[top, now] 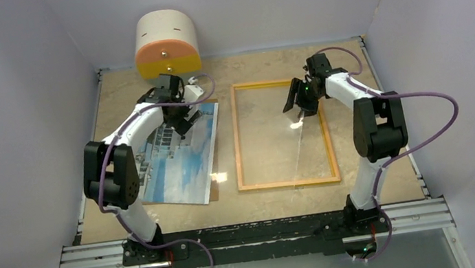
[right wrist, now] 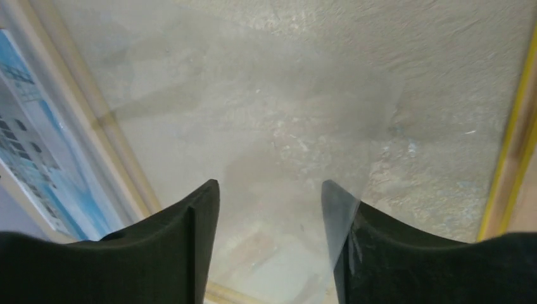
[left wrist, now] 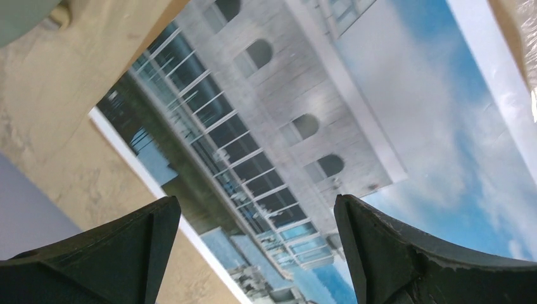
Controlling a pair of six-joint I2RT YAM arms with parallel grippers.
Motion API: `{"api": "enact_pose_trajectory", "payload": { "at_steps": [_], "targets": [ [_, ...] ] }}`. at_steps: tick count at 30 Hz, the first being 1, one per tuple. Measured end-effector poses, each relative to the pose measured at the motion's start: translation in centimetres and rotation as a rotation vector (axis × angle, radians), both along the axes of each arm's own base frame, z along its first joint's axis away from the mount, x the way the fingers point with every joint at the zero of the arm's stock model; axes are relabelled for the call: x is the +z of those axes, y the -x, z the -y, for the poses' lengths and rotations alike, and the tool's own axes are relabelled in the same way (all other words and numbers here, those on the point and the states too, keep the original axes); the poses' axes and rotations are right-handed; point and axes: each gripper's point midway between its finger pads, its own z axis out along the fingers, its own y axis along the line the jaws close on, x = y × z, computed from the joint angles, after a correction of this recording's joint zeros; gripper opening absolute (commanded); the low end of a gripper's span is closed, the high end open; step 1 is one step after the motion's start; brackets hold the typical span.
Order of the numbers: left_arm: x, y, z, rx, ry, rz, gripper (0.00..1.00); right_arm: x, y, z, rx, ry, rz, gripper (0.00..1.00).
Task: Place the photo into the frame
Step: Place the photo frame item at the center of the board.
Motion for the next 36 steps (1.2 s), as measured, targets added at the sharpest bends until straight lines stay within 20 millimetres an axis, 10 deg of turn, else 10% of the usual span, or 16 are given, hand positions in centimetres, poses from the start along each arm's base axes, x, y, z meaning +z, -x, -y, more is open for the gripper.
{"api": "enact_pose_trajectory", "payload": {
  "at_steps": [11, 27, 36],
  "targets": [
    [-3.8, 0.2, 4.3, -0.078, -0.046, -0.047, 1.0, 0.6, 2.0, 2.6, -0.08, 0.121, 0.036, 0.99],
    [-5.7, 1.4, 5.9, -0.115, -0.068, -0.054, 1.0, -2.8, 14.1, -0.1, -0.044, -0.105, -0.068, 0.92],
    [-6.2, 1.9, 6.6, -0.12, -0.064, -0.065, 1.0, -2.2, 14.0, -2.6, -0.031, -0.298, 0.014, 0.86]
  ]
}}
